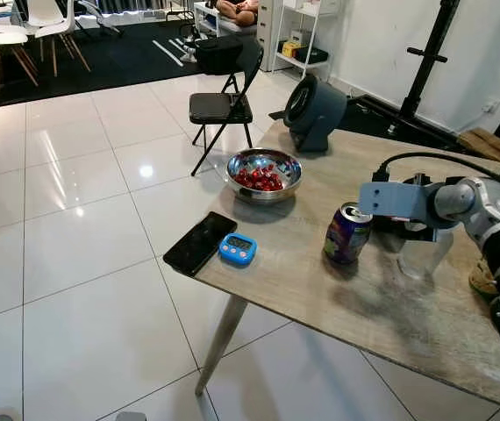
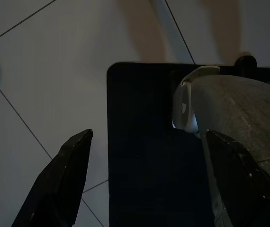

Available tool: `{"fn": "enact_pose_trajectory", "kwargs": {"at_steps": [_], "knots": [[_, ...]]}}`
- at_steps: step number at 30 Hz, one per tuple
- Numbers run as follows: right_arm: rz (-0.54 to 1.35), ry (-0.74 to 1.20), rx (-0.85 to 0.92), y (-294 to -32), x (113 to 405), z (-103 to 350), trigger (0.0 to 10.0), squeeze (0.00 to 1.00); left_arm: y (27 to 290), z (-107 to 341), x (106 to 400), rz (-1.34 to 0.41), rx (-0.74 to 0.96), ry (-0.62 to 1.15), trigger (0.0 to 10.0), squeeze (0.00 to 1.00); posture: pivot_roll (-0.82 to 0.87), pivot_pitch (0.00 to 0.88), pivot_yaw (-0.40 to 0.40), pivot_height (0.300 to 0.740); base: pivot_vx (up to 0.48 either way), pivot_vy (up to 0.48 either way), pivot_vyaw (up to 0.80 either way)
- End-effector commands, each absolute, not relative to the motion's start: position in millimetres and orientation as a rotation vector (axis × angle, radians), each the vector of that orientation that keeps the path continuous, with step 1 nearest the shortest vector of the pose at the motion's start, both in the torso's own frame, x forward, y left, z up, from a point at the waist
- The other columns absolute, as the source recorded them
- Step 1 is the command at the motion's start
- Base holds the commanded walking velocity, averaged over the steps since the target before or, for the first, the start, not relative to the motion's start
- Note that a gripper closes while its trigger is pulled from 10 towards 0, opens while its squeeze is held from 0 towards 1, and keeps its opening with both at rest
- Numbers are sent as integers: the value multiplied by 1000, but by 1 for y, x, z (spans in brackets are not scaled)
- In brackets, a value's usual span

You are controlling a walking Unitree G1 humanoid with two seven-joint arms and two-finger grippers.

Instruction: Restocking fridge

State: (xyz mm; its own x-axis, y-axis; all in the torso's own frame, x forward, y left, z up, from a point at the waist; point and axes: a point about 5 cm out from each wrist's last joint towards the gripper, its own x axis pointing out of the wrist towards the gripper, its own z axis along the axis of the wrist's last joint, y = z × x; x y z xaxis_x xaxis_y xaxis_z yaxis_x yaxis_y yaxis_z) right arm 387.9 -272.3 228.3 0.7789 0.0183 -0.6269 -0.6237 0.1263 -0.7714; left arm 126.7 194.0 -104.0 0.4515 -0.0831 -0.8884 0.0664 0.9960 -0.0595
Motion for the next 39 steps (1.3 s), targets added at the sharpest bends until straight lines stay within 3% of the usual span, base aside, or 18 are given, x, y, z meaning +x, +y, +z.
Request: {"fn": "enact_pose_trajectory", "kwargs": {"at_steps": [1,15,39], "knots": [[511,553,-1382,-270,388,223,10000,0,187,-108,118,-114,-27,1132,10000,0,-3,93,-15,740,0,0,0],[542,551,-1370,-251,393,210,10000,0,185,-108,117,-116,-30,1133,10000,0,4,96,-28,740,0,0,0],[466,653,-1313,-269,388,204,10000,0,186,-108,116,-126,-22,1135,10000,0,2,107,-15,740,0,0,0]]}}
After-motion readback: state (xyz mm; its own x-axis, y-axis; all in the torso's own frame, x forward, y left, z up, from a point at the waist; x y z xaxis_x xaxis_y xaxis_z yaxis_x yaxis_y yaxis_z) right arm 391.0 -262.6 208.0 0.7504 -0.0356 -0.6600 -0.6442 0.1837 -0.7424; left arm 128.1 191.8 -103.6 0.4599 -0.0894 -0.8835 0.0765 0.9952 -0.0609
